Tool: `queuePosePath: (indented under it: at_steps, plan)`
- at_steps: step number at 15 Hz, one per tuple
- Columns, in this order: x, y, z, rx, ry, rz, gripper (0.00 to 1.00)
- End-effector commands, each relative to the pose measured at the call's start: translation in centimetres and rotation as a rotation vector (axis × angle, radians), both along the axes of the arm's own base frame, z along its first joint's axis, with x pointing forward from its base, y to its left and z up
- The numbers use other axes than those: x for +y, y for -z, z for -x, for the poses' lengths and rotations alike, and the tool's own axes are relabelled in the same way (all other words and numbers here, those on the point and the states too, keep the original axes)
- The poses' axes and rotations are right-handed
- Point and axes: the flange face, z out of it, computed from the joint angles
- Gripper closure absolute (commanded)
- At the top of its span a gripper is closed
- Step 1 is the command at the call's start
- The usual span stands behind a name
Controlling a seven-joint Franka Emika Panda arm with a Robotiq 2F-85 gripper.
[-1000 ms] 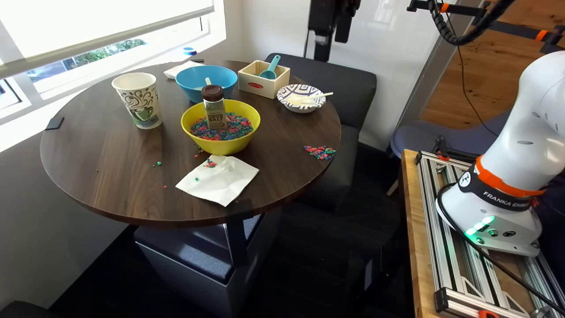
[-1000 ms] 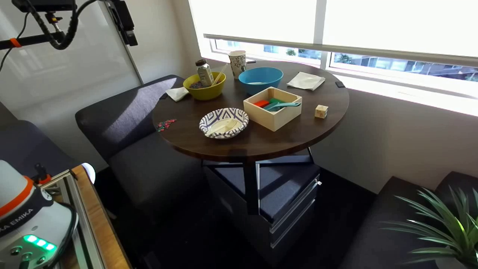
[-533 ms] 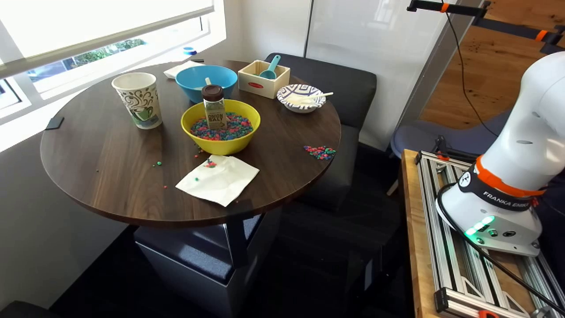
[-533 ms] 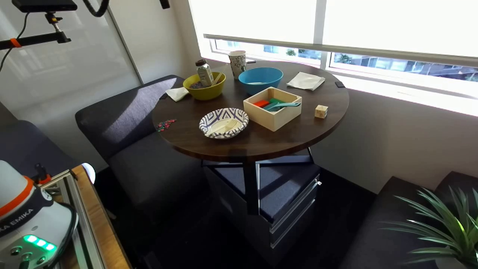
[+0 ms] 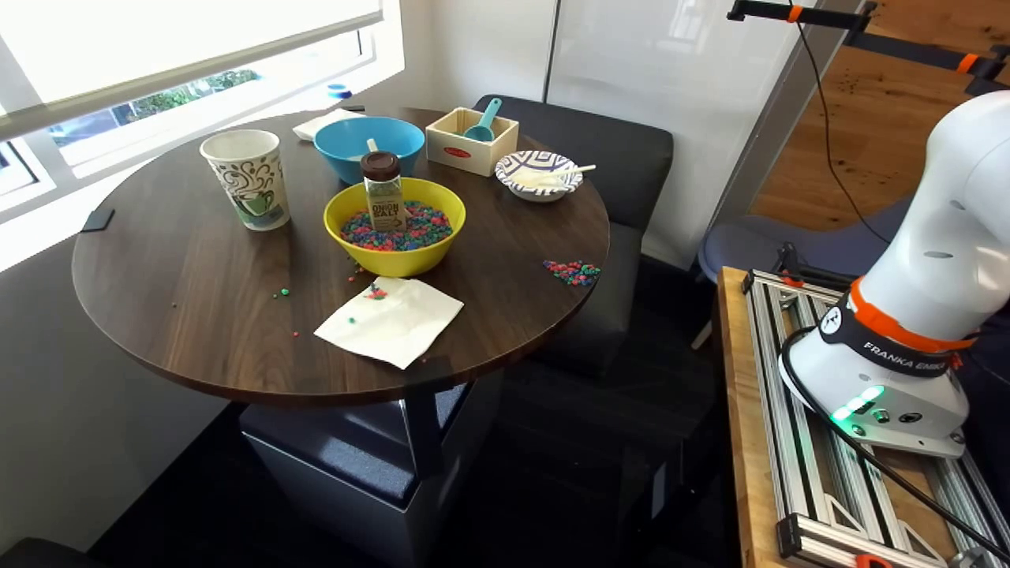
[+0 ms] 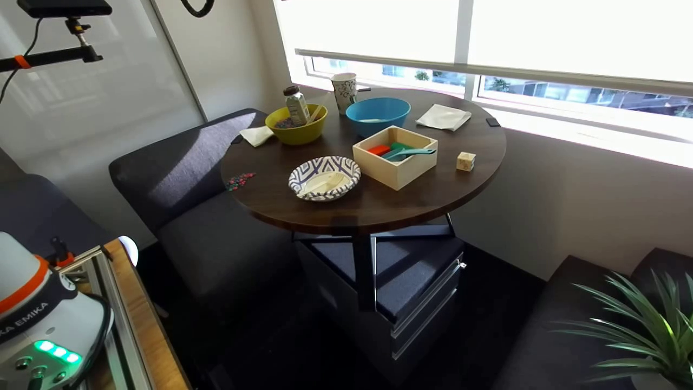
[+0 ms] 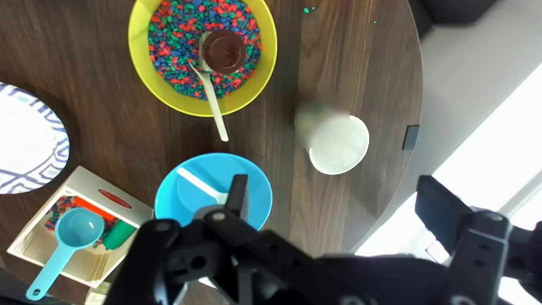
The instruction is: Put the paper cup in the blue bowl
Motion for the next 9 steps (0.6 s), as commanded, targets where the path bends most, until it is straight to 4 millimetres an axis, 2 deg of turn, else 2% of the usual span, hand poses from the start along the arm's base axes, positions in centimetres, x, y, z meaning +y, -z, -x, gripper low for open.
queuePosePath:
  at_steps: [1, 4, 5, 6, 9]
  plan:
    - [0.1, 0.3, -0.6, 0.000, 0.009, -0.004, 0.00]
    - [0.0, 0.0, -0.9, -0.009, 0.017, -0.007, 0.00]
    - [0.1, 0.8, -1.4, 0.028, 0.051, 0.027, 0.00]
    - [0.2, 1.8, -2.1, 0.061, 0.075, 0.057, 0.00]
    - [0.5, 6.9, -5.1, 0.152, 0.111, 0.096, 0.00]
